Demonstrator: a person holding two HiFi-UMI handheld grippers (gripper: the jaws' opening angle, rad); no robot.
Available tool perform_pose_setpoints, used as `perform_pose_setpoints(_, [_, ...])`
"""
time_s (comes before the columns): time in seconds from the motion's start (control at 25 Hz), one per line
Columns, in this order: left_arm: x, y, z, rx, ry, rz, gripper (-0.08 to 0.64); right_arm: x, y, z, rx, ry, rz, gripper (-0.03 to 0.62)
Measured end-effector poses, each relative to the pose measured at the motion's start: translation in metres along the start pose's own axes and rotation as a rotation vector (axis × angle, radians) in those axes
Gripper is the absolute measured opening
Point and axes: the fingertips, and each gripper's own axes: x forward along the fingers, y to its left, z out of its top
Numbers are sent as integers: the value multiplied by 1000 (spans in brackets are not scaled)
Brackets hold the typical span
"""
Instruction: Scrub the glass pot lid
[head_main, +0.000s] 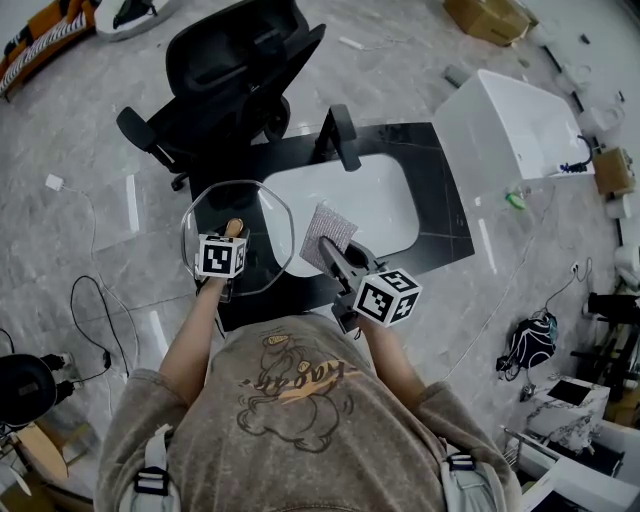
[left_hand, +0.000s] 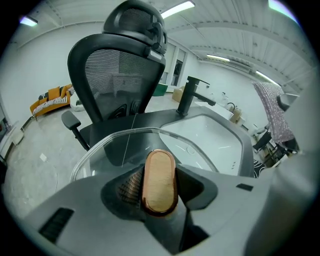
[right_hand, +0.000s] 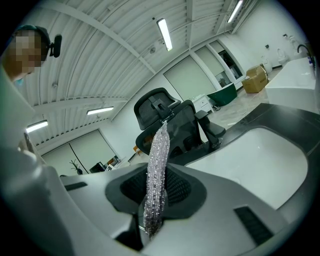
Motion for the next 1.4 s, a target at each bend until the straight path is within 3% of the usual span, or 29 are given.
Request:
perform_pose_setpoints(0.16, [-9, 1, 7, 11, -39, 19, 196, 4, -1, -3, -10, 9, -7, 78])
perform_pose_setpoints(0.32, [-46, 4, 32, -82, -179, 35, 185, 9, -4, -5, -19, 17, -16, 78])
perform_pose_setpoints(0.4, [-66, 1, 40, -112, -235, 20, 20, 11, -3, -7, -28, 22, -19, 78])
perform_pose_setpoints(0.52, [-95, -12, 51, -95, -315, -17, 18, 13, 3, -6, -55, 28, -18, 78])
perform_pose_setpoints(0.84, [-178, -40, 79, -27, -546, -36, 18, 19, 36, 4, -309, 34, -68, 78])
perform_pose_setpoints(1.08, [-194, -44, 73, -21, -579, -19, 18, 24, 56, 5, -381, 4, -49, 78])
perform_pose_setpoints(1.4, [-197, -39, 70, -50, -584, -9, 18, 27, 60, 3, -398, 13, -39, 78])
